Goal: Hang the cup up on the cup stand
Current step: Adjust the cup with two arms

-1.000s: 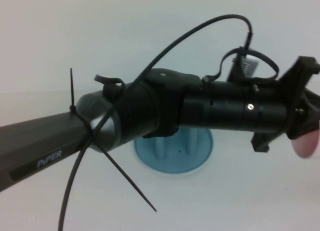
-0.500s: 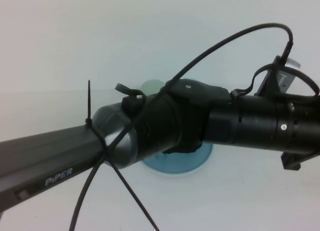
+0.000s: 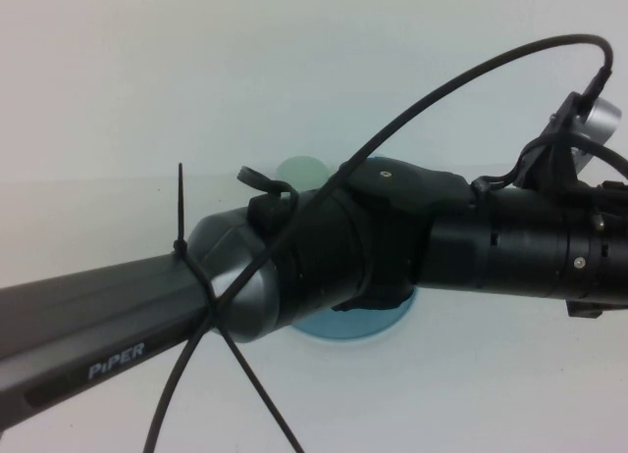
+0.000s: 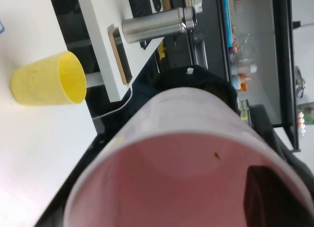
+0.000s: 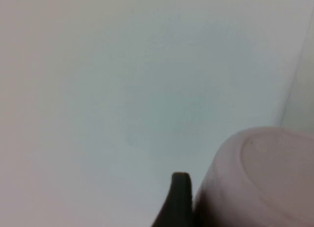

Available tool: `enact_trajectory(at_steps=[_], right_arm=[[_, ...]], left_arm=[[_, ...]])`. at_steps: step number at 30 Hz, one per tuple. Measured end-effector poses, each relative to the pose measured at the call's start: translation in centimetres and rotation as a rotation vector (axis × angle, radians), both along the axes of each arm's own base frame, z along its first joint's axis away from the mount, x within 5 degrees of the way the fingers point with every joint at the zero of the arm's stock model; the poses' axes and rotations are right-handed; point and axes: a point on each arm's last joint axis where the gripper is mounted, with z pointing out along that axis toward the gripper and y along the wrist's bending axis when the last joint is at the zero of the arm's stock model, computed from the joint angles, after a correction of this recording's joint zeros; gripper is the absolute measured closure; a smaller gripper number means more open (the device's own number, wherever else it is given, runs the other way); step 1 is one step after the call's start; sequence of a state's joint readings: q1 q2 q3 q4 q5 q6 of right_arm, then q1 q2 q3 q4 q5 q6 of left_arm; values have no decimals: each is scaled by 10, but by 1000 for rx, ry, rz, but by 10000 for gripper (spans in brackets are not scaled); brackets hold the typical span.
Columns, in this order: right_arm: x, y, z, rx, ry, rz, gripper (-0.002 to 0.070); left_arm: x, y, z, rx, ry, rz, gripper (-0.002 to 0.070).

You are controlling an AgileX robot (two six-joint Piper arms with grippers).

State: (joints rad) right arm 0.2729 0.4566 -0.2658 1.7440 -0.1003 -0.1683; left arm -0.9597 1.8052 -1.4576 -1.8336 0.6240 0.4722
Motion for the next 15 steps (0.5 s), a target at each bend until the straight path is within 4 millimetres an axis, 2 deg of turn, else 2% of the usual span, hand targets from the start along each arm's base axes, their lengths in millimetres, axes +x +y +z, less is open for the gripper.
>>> enact_trajectory(at_steps=[4,11,15], right_arm=[[3,1,3,-35,-3,4,64],[4,1,10,-68,-28,6,68],[4,1,10,-85,-34,8,68]], left_arm=[[1,1,0,-5,-11,-6,675],[0,2,1,-16,-86,-29,669],[2,4,2,-28,-128,-42,608]])
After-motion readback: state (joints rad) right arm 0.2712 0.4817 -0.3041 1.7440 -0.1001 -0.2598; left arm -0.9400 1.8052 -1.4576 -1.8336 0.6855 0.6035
